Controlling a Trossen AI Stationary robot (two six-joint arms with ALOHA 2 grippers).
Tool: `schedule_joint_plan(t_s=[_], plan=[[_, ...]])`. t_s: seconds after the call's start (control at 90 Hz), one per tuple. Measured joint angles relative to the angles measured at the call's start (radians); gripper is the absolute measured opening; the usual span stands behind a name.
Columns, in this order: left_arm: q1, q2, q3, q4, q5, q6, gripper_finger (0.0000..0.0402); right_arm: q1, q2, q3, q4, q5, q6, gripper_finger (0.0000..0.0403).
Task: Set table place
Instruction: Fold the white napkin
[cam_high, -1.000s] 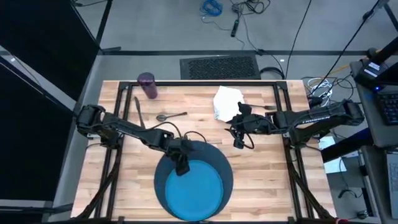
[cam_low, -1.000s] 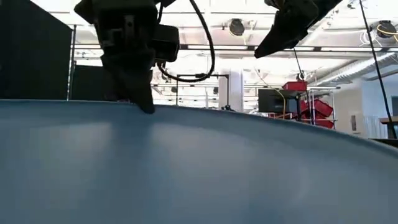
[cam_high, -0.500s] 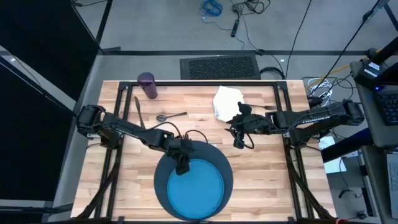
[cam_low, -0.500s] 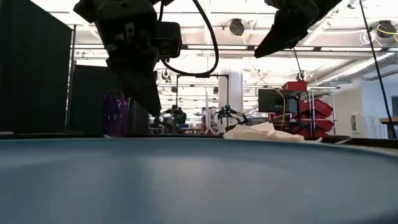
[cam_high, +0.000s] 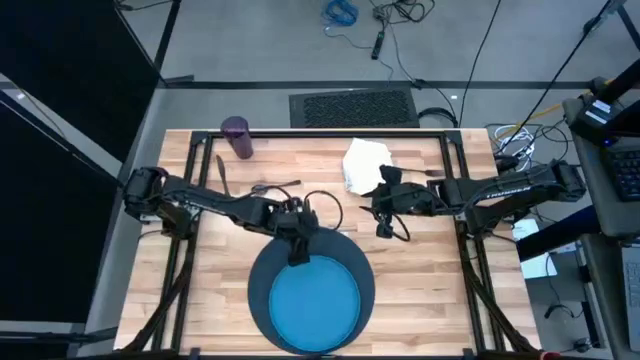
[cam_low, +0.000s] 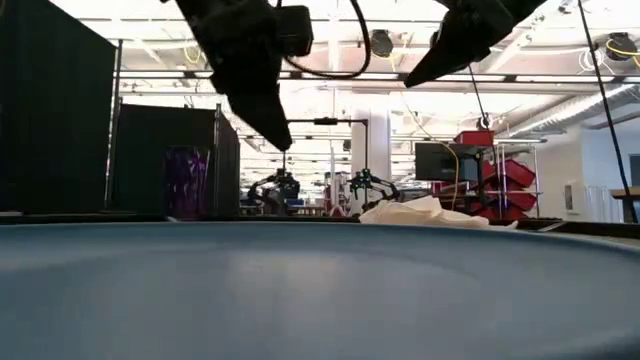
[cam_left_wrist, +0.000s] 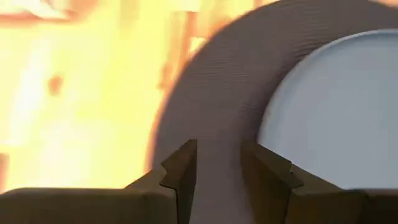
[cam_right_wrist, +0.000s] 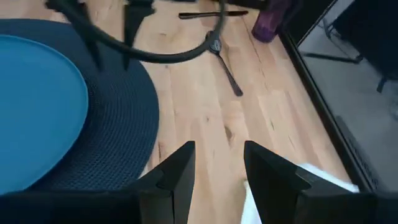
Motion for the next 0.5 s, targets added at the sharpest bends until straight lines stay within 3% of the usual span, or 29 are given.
schedule_joint_plan(t_s=[0.256,0.389,0.5], plan=[[0.027,0.001,0.031,-0.033,-0.442,0.160,0.0107,-0.004,0.000,0.000,-0.009,0.000,-0.029,0.0123],[0.063,0.032,0.032,0.045,-0.469,0.108,0.0107,-0.017,0.000,-0.002,-0.052,0.000,-0.035,0.0123],[0.093,0.055,0.032,0.187,-0.468,0.163,0.0107,-0.042,0.000,-0.035,-0.042,-0.001,-0.058,0.0123]])
